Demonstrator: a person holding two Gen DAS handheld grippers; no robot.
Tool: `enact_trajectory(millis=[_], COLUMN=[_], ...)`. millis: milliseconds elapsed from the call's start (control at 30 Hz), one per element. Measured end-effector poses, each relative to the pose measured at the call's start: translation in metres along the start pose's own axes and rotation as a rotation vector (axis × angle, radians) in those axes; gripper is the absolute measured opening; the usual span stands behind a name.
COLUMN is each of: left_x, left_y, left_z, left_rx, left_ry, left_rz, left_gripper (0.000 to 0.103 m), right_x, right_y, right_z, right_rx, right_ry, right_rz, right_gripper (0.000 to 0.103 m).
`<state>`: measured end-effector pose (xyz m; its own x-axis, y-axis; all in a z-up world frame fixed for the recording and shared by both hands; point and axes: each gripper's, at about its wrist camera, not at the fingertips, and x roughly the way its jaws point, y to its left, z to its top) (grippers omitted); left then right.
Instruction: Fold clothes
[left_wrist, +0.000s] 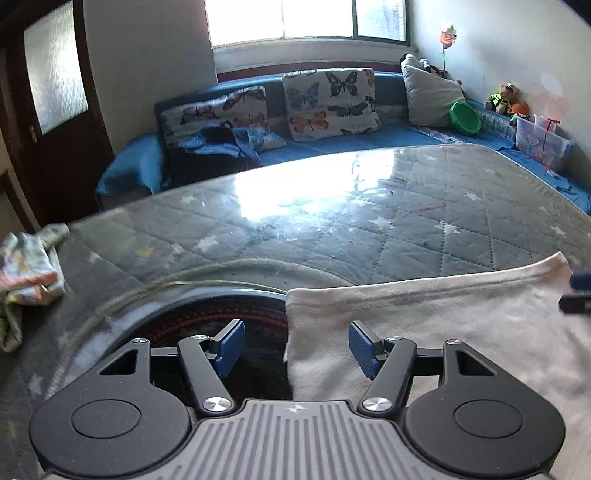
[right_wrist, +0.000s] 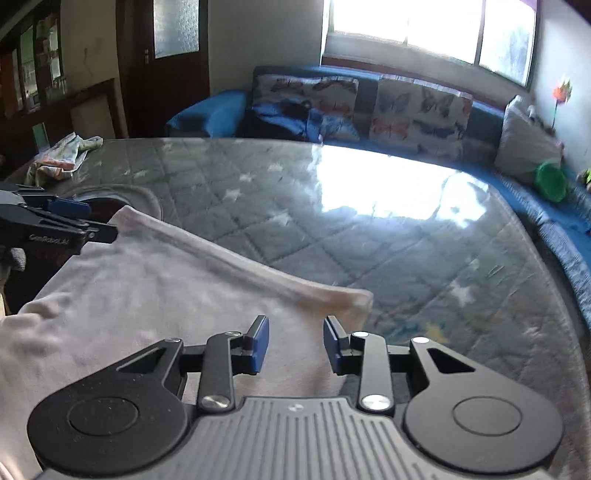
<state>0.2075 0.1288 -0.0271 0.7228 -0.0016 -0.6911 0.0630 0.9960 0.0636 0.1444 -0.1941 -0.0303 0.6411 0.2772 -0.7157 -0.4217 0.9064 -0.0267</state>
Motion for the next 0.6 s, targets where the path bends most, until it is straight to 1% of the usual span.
enact_trajectory(millis=[33, 67, 133, 167, 200, 233, 267, 433, 600], left_x=[0.003, 0.005, 0.008, 0.008, 0.008, 0.008, 0.007, 0.006, 0.007], left_y=[0.001, 0.002, 0.004, 0.006, 0.006, 0.006, 0.007, 0.015, 0.026], left_z=[0.000, -0.001, -0.002, -0.003, -0.004, -0.004, -0.005, -0.011, -0.014], left_rx=[-0.006, -0.011, -0.019, -0.023, -0.022, -0.014, -0.006, -0.004, 0.002], left_ry=[0.004, 0.009, 0.005, 0.002, -0.002, -0.008, -0.015, -0.032, -0.041], left_rz=[-0.003, -0.006, -0.024, -0.034, -0.033, -0.020, -0.006, 0.041, 0.103], left_gripper=[0.061, 0.052, 0.036, 0.020, 0.014, 0.010, 0.008, 0.007, 0.006], right_x=[0.003, 0.006, 0.011, 0.012, 0.013, 0.013, 0.015, 0.024, 0.037], right_y=[0.000, 0.000, 0.001, 0.000, 0.001, 0.002, 0.002, 0.007, 0.023], right_z=[0.000, -0.001, -0.002, -0.001, -0.001, 0.000, 0.001, 0.008, 0.019], right_rx=[0.006, 0.012, 0.014, 0.017, 0.015, 0.013, 0.008, -0.004, -0.037], right_ry=[0.009, 0.018, 0.021, 0.021, 0.020, 0.020, 0.019, 0.011, -0.004], right_rz=[0.006, 0.013, 0.014, 0.016, 0.017, 0.017, 0.015, 0.018, 0.026], right_gripper=[0.033, 0.033, 0.039, 0.039, 0.040, 0.041, 0.042, 0.045, 0.048])
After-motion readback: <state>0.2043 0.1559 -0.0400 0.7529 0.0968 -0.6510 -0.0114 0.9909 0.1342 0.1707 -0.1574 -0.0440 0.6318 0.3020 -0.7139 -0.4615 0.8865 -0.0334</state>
